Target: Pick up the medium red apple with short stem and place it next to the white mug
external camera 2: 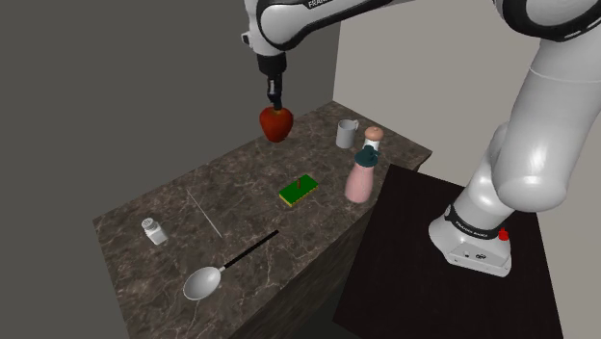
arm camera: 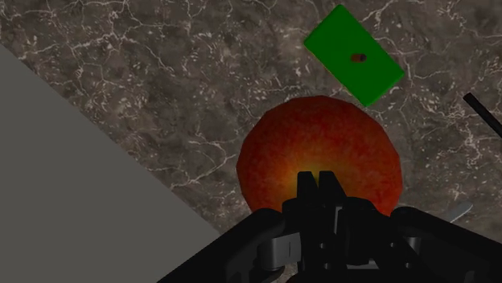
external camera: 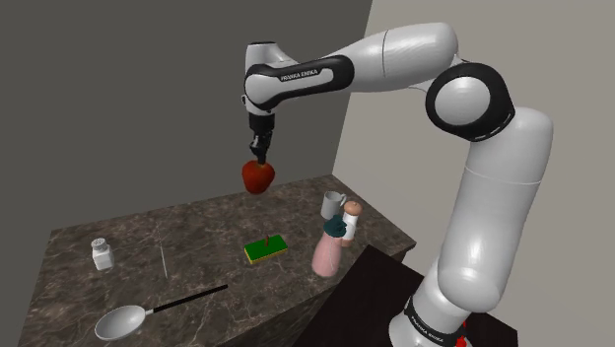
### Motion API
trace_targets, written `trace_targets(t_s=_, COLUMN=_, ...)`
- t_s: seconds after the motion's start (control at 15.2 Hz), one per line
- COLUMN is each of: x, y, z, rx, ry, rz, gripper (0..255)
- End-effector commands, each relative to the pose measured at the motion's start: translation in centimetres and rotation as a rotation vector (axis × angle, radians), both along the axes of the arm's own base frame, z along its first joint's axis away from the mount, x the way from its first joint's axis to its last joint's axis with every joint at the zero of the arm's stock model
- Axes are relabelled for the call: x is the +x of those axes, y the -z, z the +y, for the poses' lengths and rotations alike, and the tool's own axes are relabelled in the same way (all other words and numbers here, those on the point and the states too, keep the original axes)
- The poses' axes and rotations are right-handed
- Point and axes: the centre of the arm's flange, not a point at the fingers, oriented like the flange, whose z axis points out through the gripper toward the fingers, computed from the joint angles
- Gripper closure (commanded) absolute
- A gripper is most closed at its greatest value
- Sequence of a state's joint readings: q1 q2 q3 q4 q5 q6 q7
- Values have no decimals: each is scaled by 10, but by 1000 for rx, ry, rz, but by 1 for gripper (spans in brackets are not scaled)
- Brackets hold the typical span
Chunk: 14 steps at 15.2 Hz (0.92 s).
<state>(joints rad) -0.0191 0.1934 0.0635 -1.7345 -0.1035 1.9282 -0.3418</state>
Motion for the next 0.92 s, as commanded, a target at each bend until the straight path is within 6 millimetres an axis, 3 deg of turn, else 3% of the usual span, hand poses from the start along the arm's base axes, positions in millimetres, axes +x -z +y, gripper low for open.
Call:
trace_targets(t_s=0.0, x=1, y=1, z=-26, rx=0, ry=-2, rz=0, gripper=255)
trace_targets(t_s=0.86, x=-13, y=0, z=-197, rx=0, ry=-2, rz=0, gripper=255)
